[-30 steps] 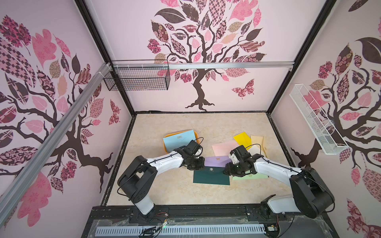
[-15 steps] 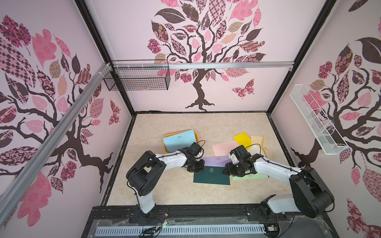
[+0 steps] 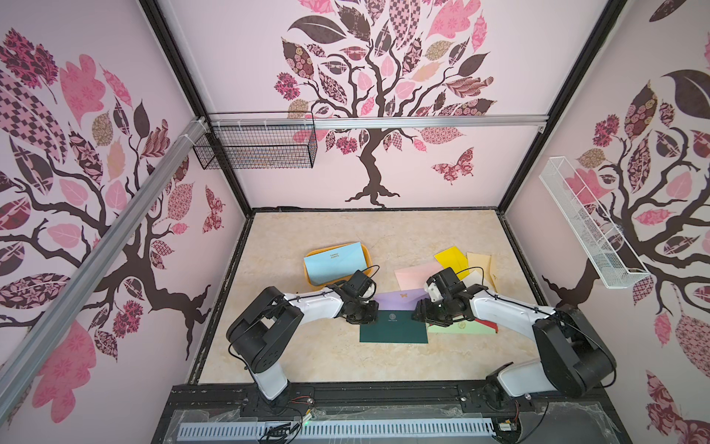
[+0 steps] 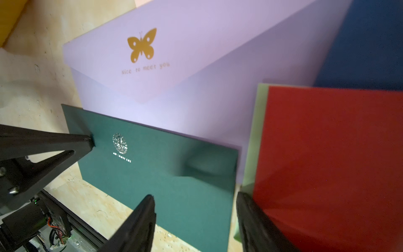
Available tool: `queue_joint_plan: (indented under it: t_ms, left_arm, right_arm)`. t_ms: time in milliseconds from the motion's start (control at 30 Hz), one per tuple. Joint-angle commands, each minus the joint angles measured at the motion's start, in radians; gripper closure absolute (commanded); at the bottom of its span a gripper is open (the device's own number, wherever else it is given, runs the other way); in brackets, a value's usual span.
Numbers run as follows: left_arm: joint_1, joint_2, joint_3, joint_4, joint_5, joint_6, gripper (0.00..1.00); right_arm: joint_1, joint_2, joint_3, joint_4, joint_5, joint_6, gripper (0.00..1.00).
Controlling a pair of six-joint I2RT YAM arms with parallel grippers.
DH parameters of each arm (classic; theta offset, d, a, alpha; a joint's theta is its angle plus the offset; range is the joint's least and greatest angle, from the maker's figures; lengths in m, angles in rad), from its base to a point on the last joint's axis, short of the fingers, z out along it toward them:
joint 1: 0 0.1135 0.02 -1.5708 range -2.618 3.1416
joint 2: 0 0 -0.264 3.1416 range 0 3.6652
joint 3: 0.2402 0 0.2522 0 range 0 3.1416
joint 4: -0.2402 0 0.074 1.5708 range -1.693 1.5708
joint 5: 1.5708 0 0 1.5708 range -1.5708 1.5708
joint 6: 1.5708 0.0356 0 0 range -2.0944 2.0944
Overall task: Put the sealed envelopes into the storage box
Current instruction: Pick up the envelope from the center of the board.
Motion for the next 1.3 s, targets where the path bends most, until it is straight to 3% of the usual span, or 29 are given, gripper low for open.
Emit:
queue_joint_plan:
  t_ms: [0, 200, 500, 800, 1267]
  left_arm:
    - [0.000, 0.012, -0.059, -0.111, -0.094, -0.009, 1.00]
    - [0.001, -0.013, -0.067, -0.138, -0.121, -0.003, 1.00]
    - [0.004, -0.036, -0.066, -0.148, -0.128, 0.003, 1.00]
    - [0.007, -0.025, -0.031, -0.170, -0.126, 0.018, 1.00]
    - [0.006, -0.010, -0.058, -0.140, -0.121, 0.011, 1.00]
  right_arm:
    - [-0.002, 0.064, 0.007, -0.004, 0.070, -0.017, 0.36]
    - [-0.002, 0.073, 0.052, -0.053, 0.166, -0.065, 0.36]
    - [0.016, 0.017, 0.077, 0.041, -0.079, -0.056, 0.39]
    - [0.074, 0.072, 0.161, -0.054, 0.140, -0.067, 0.39]
    - [0.074, 0.208, 0.217, -0.047, 0.142, -0.044, 0.38]
